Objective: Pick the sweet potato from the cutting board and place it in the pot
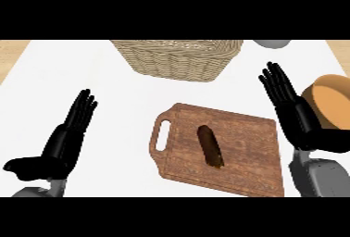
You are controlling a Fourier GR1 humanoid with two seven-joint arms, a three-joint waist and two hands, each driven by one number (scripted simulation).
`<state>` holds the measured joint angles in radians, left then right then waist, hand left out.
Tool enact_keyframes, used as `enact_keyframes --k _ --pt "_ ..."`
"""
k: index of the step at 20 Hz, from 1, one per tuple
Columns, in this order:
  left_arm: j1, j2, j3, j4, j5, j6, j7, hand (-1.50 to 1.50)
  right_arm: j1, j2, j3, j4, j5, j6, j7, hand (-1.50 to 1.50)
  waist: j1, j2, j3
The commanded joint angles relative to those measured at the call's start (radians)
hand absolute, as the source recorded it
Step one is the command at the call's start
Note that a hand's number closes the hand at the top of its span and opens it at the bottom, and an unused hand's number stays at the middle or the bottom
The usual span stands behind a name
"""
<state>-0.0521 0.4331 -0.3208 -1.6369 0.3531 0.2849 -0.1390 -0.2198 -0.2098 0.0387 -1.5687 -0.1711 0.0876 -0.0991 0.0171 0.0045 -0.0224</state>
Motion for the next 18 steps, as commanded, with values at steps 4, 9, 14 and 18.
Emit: enact_keyframes --k 4,9,14,18 --pt "0.011 0.154 0.087 0.144 -0.077 0.051 0.114 0.00 -0.034 -0.010 0.212 -0.009 0.428 -0.217 0.128 1.50 0.010 -0.004 0.016" --pt "0.096 0.181 0.087 0.230 -0.084 0.089 0.206 0.00 -0.080 -0.170 0.117 -0.062 0.760 -0.461 0.092 -1.50 -0.051 -0.034 0.011" --pt "0.056 0.206 0.108 0.268 -0.073 0.089 0.289 0.00 0.012 -0.026 0.336 -0.054 1.127 -0.658 0.173 -1.50 -0.048 -0.014 0.016" --pt "0.033 0.202 0.098 0.256 -0.081 0.109 0.346 0.00 0.064 0.074 0.448 -0.032 1.431 -0.677 0.341 -1.50 -0.057 -0.020 0.016"
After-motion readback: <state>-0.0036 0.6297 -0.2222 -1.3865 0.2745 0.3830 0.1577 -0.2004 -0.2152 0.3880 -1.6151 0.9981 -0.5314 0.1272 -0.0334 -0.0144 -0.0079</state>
